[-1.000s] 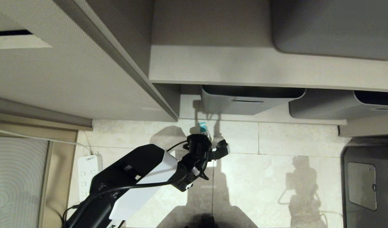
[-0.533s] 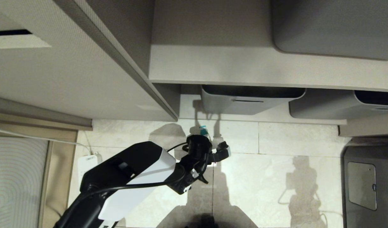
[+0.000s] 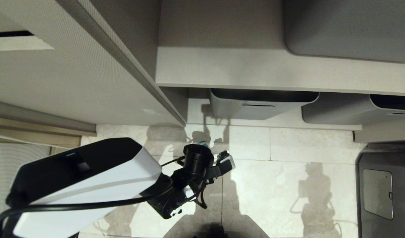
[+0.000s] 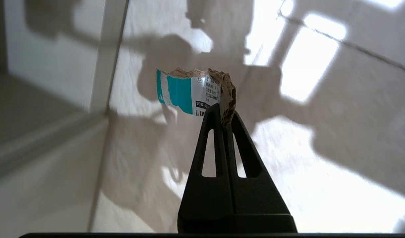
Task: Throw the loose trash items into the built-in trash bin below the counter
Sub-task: Pick up the garbage, then put the garbage in the trash can
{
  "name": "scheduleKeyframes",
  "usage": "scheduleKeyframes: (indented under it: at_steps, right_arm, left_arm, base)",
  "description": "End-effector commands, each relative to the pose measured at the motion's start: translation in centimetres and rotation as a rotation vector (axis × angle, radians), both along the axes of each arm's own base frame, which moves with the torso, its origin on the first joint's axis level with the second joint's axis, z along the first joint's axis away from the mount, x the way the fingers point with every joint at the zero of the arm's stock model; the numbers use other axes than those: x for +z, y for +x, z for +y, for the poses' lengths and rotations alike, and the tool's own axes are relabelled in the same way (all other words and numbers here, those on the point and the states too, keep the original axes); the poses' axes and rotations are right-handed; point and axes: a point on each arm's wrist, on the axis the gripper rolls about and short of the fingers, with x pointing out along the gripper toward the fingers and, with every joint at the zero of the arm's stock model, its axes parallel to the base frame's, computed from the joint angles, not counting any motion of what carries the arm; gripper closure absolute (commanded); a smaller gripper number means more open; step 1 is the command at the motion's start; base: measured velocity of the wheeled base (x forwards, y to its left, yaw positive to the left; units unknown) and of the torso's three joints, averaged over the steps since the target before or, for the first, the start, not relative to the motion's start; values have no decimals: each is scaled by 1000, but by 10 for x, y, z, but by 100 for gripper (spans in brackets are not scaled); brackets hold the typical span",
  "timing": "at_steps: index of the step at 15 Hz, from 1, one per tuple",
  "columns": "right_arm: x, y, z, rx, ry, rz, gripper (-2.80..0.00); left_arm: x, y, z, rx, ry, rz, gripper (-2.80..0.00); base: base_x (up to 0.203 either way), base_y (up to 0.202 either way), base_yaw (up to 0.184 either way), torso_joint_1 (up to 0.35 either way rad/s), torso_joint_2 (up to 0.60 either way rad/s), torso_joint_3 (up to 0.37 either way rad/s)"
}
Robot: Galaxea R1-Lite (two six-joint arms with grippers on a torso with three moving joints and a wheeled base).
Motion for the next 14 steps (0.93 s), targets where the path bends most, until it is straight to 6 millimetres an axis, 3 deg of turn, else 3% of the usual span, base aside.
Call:
scheduleKeyframes:
  at_steps: [1, 11, 14]
  right_arm:
    - [0, 0, 0, 0, 1, 1, 0]
    - [0, 0, 0, 0, 1, 2, 0]
    - [0, 0, 0, 0, 1, 2, 0]
  left_arm:
    - [24, -17, 17, 9, -23, -9, 0]
    - [72, -112, 112, 159, -237, 67, 0]
    - [97, -140, 145, 225, -307, 133, 0]
  base:
    - [0, 0, 0, 0, 0, 0]
    - [0, 0, 0, 0, 0, 0]
    - [0, 0, 0, 0, 0, 0]
